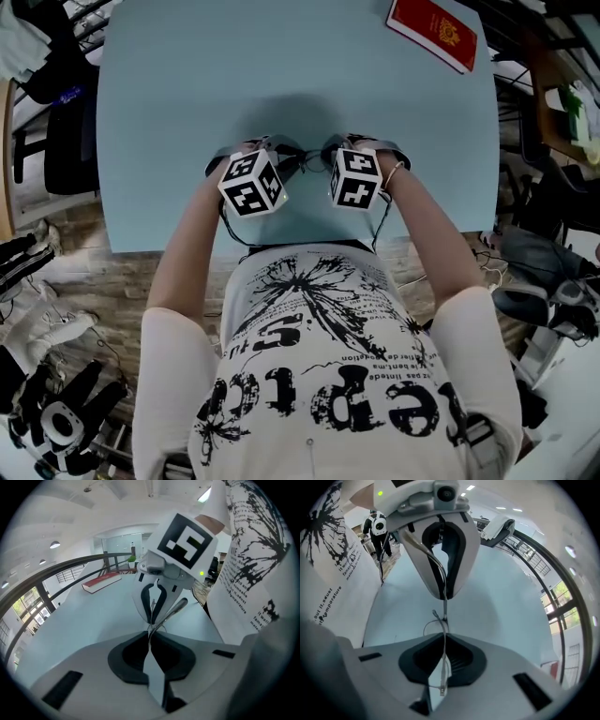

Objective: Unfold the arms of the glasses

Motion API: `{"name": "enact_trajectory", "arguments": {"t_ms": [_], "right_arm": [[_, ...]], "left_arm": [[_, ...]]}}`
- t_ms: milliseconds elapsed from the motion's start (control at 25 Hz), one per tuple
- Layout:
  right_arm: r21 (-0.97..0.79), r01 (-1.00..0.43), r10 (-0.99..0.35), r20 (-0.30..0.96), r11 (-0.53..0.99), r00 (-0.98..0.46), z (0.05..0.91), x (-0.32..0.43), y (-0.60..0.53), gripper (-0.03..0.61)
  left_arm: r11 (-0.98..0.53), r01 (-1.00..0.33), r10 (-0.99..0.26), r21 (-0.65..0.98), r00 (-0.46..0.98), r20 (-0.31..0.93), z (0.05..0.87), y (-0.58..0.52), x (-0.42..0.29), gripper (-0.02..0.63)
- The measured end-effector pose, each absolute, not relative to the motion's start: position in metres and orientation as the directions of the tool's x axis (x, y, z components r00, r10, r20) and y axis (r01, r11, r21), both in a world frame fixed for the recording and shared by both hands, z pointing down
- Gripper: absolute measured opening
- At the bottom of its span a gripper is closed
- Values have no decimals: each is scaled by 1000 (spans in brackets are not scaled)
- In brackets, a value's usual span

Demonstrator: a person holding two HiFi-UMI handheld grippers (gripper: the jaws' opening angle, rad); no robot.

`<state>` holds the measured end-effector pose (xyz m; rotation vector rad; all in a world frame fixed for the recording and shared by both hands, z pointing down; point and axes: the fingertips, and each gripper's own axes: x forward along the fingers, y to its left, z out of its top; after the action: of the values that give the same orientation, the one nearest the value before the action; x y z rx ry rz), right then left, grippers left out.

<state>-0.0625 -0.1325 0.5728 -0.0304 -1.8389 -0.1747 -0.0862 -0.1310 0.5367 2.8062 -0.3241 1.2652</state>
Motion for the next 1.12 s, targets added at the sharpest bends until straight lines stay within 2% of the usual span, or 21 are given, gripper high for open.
{"name": "enact_trajectory", "arguments": {"t_ms": [240,440,960,1120], "right_arm": [[95,51,-71,931,994,-358,539,-54,-130,23],[148,50,-119,922,988,-369,522,-34,-126,18],[221,-97,-239,816,970,-526,489,-3,-134,20],[235,-108,-256,807,966,-532,489,5,-136,23]], "left_arm": [[-979,-197,-169,-54,634,754,537,-131,-86,28],[-979,-187,-176,-76,609,773,538,-132,-86,28],[-971,-206,-219,-120,573,789,532,-136,-92,28],[-966,-213,-244,-148,550,798,529,-138,-95,29]]}}
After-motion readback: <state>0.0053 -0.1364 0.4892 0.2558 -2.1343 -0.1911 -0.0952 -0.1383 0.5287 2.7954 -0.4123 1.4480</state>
